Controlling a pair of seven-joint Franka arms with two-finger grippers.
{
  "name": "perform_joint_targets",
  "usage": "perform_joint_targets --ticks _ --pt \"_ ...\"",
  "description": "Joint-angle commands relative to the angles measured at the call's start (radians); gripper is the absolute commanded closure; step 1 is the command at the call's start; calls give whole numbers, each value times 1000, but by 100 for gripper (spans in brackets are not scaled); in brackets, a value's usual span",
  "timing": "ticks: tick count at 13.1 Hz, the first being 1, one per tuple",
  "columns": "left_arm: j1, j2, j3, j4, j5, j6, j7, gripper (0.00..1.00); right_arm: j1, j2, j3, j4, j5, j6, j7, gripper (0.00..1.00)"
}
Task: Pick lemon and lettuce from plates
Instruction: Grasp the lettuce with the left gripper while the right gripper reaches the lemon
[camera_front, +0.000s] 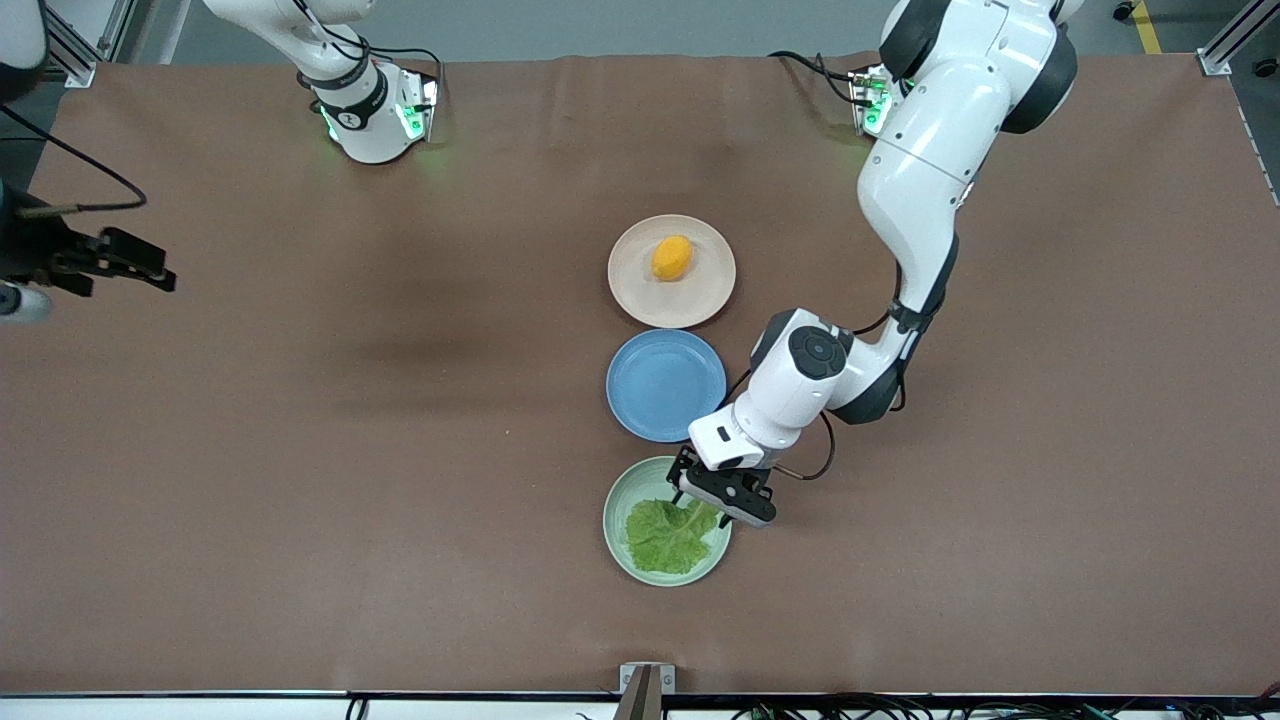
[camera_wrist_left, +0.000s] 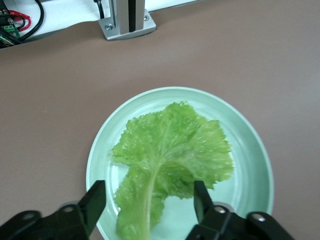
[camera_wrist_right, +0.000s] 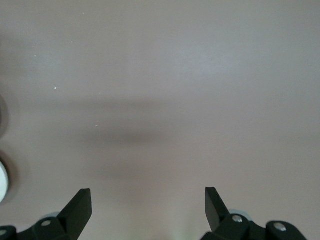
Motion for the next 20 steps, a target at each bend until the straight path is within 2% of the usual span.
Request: perform_joint_targets --ticks 1,5,8,11,13,14,17,20 --pt "-57 43 68 41 -8 31 20 34 95 -18 2 -21 50 -6 237 0" --pt "-60 55 70 36 -8 33 9 39 328 -24 2 -108 55 46 557 0" --pt "-63 66 73 38 -8 33 23 47 485 -20 2 -240 53 239 762 0" --pt "-67 66 77 35 -6 33 27 75 635 -3 0 -369 53 458 956 0" --pt "-67 57 79 33 -3 33 27 96 714 54 0 -377 52 519 1041 0" --pt "-67 51 79 33 7 31 29 99 741 80 0 -377 52 549 1075 0" --pt "-54 -30 77 29 12 -36 13 100 830 167 0 -372 52 664 1162 0" --pt "28 -189 67 15 0 -267 -19 100 892 247 0 -365 43 779 1276 0"
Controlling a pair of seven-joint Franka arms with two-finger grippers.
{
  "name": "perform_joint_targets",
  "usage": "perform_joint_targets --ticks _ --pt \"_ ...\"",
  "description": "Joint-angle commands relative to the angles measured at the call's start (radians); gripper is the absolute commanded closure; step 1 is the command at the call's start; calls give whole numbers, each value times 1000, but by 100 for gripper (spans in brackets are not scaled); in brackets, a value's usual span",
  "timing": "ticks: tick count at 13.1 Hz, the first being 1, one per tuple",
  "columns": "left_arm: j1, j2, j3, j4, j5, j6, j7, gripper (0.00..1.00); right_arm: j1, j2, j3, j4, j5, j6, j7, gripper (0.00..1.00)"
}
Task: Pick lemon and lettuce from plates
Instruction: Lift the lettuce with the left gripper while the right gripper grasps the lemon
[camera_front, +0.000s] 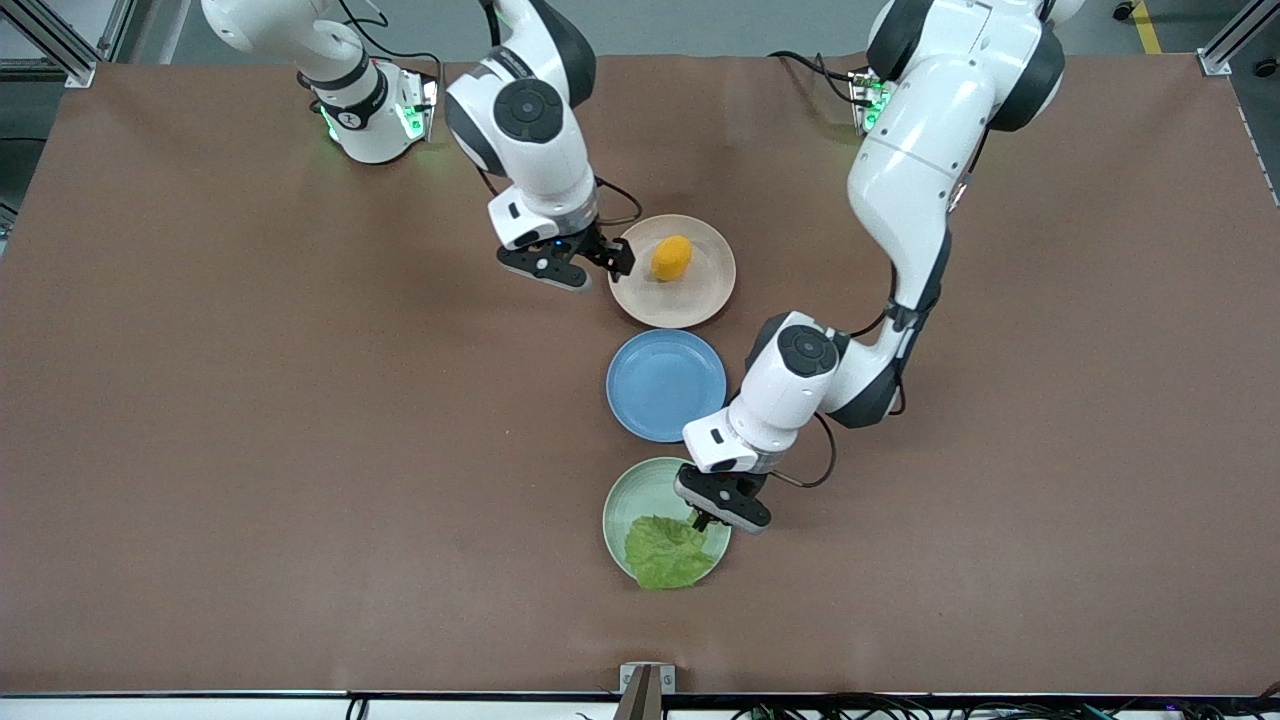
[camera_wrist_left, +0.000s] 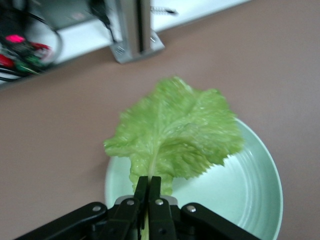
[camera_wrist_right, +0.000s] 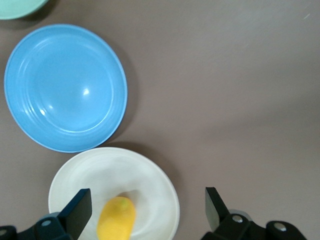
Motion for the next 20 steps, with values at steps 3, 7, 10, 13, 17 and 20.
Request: perform_joint_targets --ticks 3,7,10,13,17,20 --pt "127 -277 -14 -88 -41 -426 -150 100 103 144 -15 55 -13 99 216 0" --pt "240 -469 -9 -342 -24 -580 -148 100 185 223 -17 95 -15 103 388 0" --pt "314 -538 -11 -515 31 -576 -149 99 238 266 -20 115 -27 104 471 0" --pt "357 -533 -7 -605 33 -569 -168 98 248 322 -20 147 -55 164 542 0" --pt "410 -494 -6 -639 36 -550 -163 90 254 346 -20 147 -73 182 550 10" --pt "421 -483 -8 -638 129 -548 -164 90 254 346 -18 147 -73 176 548 66"
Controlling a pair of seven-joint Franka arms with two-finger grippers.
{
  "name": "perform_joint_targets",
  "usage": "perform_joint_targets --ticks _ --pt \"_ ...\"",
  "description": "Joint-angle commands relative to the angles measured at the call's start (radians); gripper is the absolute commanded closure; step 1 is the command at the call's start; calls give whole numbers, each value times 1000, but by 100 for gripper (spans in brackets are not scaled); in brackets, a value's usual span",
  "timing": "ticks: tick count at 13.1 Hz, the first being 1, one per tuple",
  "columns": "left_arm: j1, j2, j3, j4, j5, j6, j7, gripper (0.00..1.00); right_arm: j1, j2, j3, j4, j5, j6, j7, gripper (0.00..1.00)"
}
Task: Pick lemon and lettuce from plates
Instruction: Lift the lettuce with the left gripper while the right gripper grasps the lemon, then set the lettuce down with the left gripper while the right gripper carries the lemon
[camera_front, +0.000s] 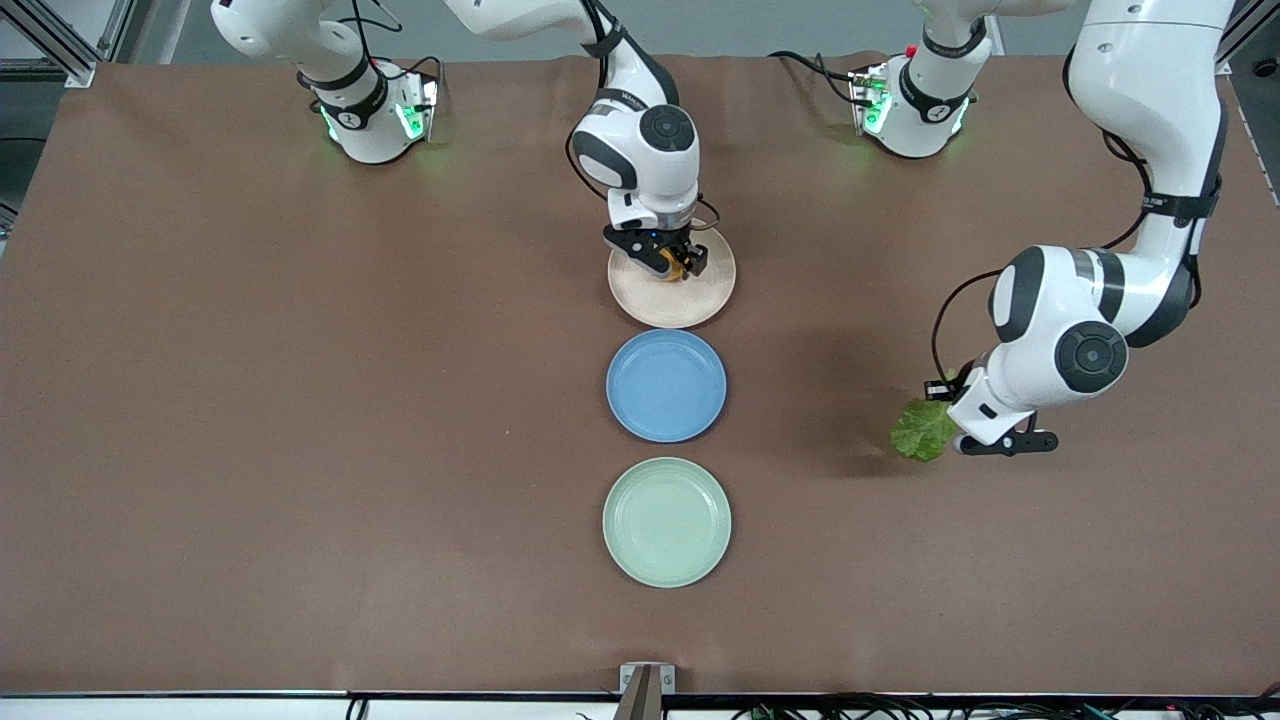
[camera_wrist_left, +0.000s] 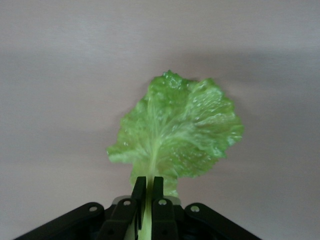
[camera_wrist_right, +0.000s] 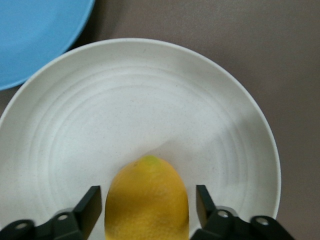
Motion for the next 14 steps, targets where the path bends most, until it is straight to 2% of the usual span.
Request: perform_joint_targets --ticks 1,2,3,4,5,6,9,11,13,14 --pt "4 -2 -7 -5 54 23 -19 89 15 0 -12 9 -16 -9 28 90" --pt "4 7 -8 -8 54 42 -24 87 10 -4 -12 11 -16 -9 22 98" --pt "2 16 -8 -7 54 49 -24 77 -2 -18 -17 12 -16 -16 7 99" --pt "2 18 -8 -4 54 55 -24 51 -33 -50 -17 13 -16 -62 -41 99" --pt "-1 10 -8 -1 54 56 -24 7 -71 -94 -17 13 -15 -126 -140 99" --pt "4 -8 -10 -2 54 49 -24 0 -115 -143 -16 9 -15 -194 -265 99" --pt "7 -100 -10 15 54 7 -23 0 -273 -243 -16 2 -13 -298 -589 99" --pt "24 -162 -8 85 50 -59 -21 0 -400 -288 -16 -26 -13 -326 -796 99" --pt "45 -194 -8 203 50 -186 -16 0 -529 -320 -16 -69 -11 -323 -1016 99" --pt "48 -191 -7 297 48 -278 -12 0 -595 -322 -16 -85 -11 -317 -1123 99"
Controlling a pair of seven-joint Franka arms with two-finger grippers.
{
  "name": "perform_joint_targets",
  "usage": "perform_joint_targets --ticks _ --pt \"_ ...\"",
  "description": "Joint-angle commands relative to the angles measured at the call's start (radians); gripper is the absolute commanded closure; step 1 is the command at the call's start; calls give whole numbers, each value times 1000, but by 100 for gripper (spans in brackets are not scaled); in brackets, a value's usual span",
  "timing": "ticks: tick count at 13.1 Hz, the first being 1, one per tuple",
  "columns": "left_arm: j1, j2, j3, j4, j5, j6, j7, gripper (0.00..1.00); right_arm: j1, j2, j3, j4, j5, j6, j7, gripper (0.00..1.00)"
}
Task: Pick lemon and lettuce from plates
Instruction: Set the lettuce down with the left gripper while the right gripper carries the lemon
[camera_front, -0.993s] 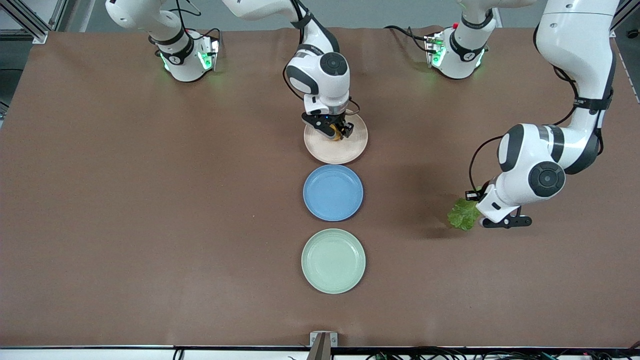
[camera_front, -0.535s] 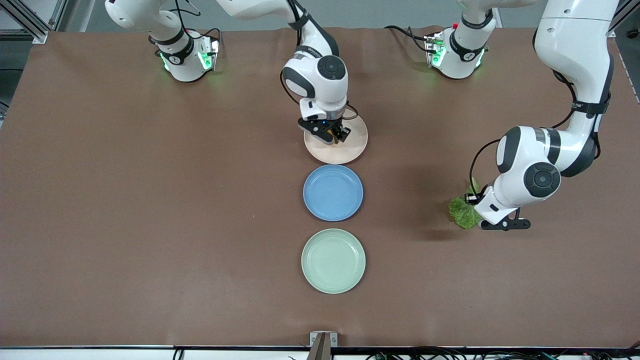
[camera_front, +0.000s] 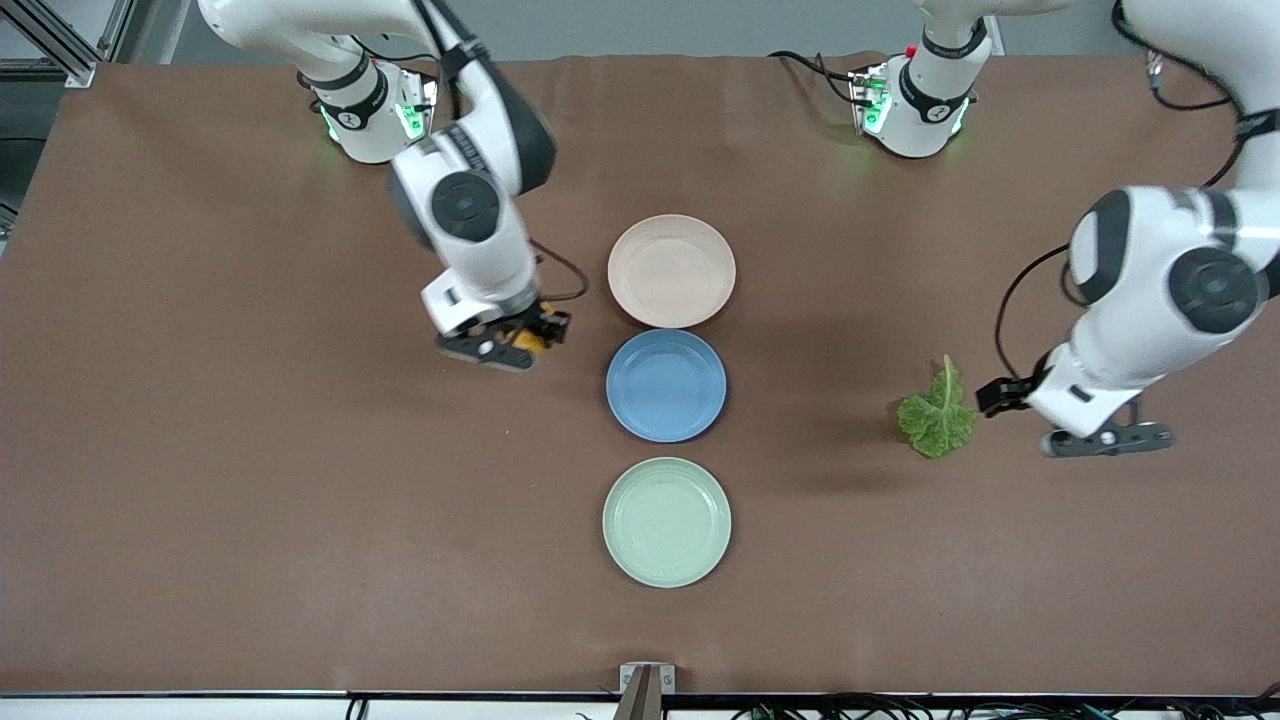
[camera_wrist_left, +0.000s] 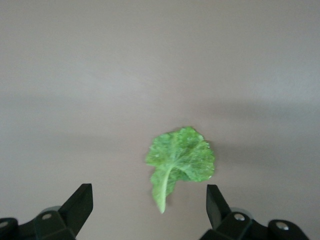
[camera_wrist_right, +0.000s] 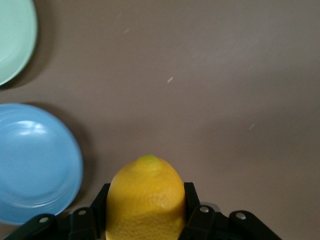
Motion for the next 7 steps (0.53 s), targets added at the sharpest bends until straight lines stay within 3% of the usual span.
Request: perform_joint_targets --ticks 1,3,7 --pt "17 -5 -4 229 15 -247 -7 0 -168 -40 24 -88 -5 38 -262 99" --pt "24 -15 -8 320 4 -365 -3 0 -268 -31 25 -127 -5 114 -431 99" --pt "24 -141 -7 319 -13 -480 36 0 -400 10 25 -266 4 326 -697 98"
